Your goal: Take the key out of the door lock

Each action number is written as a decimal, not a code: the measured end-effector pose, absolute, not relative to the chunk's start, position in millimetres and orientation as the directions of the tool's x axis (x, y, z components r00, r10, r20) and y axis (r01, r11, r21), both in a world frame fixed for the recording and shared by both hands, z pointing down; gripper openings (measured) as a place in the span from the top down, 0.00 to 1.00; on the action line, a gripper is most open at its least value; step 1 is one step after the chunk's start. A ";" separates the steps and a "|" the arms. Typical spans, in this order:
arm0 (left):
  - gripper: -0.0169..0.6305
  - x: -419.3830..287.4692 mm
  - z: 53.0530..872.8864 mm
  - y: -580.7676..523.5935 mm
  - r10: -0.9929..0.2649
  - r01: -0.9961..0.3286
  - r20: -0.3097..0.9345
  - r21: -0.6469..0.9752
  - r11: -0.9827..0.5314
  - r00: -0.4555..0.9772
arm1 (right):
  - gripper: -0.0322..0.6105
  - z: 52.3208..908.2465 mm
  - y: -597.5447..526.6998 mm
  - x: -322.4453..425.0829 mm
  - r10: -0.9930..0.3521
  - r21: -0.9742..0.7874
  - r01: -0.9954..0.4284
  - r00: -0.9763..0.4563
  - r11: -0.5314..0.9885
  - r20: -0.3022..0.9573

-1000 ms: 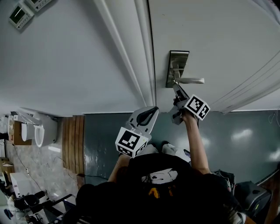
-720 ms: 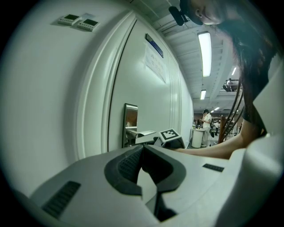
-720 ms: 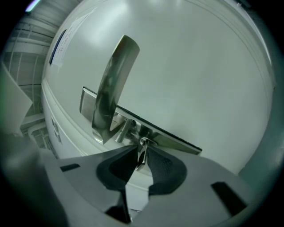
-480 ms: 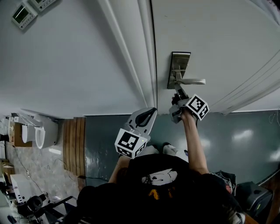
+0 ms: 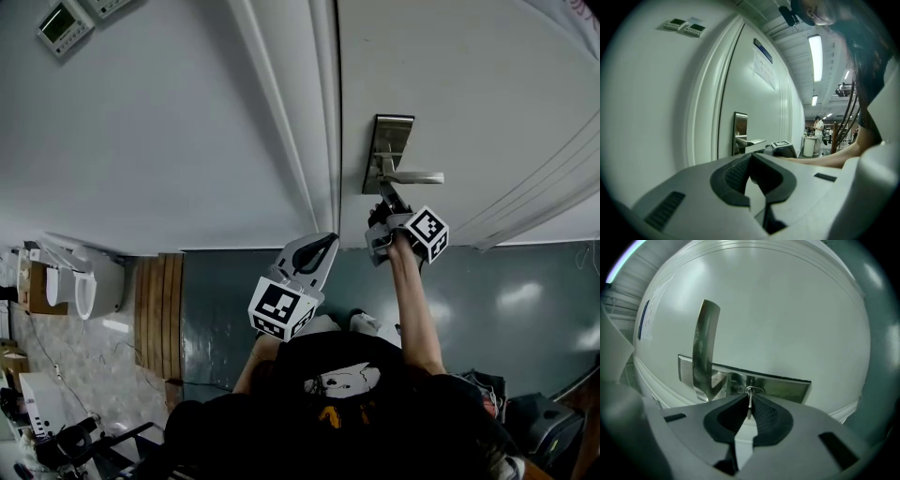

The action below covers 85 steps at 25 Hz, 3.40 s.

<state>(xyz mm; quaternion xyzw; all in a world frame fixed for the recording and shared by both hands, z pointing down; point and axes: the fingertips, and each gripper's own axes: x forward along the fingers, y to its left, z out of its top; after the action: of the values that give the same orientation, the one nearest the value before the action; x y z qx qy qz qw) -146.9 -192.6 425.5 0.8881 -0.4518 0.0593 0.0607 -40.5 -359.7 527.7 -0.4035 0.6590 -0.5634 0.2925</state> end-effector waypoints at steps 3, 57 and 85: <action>0.96 -150.6 424.9 -191.9 -0.796 -0.810 0.156 0.055 -0.584 0.585 | 0.92 528.8 -359.2 -39.6 -0.870 -0.984 -0.176 -0.489 0.022 0.068; 0.96 -144.8 453.1 -123.1 -0.686 -0.706 0.169 0.121 -0.698 0.707 | 0.92 460.6 -134.2 -29.5 -0.828 -0.882 -0.412 -0.559 0.227 0.048; 0.96 -87.4 438.5 4.5 -0.802 -0.819 0.169 0.067 -0.571 0.573 | 0.92 454.0 -4.2 38.3 -0.753 -0.760 -0.514 -0.656 0.397 0.050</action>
<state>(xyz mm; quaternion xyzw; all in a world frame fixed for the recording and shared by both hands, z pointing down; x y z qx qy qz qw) -87.4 4.5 438.5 0.8841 -0.4582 0.0600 0.0689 38.3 -4.2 454.0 -0.3856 0.8218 -0.3906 0.1528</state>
